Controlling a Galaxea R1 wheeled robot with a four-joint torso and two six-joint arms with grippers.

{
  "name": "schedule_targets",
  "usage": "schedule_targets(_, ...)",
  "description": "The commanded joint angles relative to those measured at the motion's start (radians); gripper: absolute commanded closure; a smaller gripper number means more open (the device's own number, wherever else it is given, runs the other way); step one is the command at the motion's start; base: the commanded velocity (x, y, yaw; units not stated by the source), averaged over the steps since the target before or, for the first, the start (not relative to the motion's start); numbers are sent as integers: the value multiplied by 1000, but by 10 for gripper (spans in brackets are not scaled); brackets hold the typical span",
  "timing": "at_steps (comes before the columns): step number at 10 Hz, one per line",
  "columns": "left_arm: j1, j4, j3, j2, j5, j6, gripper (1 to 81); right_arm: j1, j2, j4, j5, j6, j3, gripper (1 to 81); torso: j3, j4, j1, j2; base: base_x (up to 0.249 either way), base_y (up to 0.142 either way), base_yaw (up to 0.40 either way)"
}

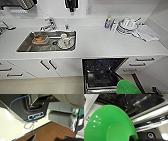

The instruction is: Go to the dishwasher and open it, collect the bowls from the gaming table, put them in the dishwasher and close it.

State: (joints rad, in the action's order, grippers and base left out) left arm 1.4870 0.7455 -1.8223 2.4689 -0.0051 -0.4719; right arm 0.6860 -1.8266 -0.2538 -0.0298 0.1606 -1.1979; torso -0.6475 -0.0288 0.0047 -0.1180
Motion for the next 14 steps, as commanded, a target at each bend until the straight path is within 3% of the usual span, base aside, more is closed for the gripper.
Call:
schedule_targets(1, 134, 61, -153, 73, -166, 1, 10, -209, -123, -41, -196, 98, -44, 811, 0, 0, 0, 0, 0, 0, 0)
schedule_targets(3, 192, 67, -321, 155, -232, -1, 10, -252, -236, -41, -236, 123, -126, 811, 0, 0, 0, 0, 0, 0, 0)
schedule_targets(6, 256, 74, -487, 257, -291, -1, 10, -282, -436, -42, -294, 146, -337, 811, 0, 0, 0, 0, 0, 0, 0)
schedule_targets(8, 296, 80, -575, 317, -292, 4, 10, -302, -522, -45, -306, 166, -452, 811, 0, 0, 0, 0, 0, 0, 0)
schedule_targets(11, 327, 109, -696, 406, -292, 4, 10, -378, -607, -45, -308, 204, -543, 811, 0, 0, 0, 0, 0, 0, 0)
schedule_targets(14, 330, 120, -732, 438, -291, 4, 10, -446, -639, -48, -309, 230, -589, 811, 0, 0, 0, 0, 0, 0, 0)
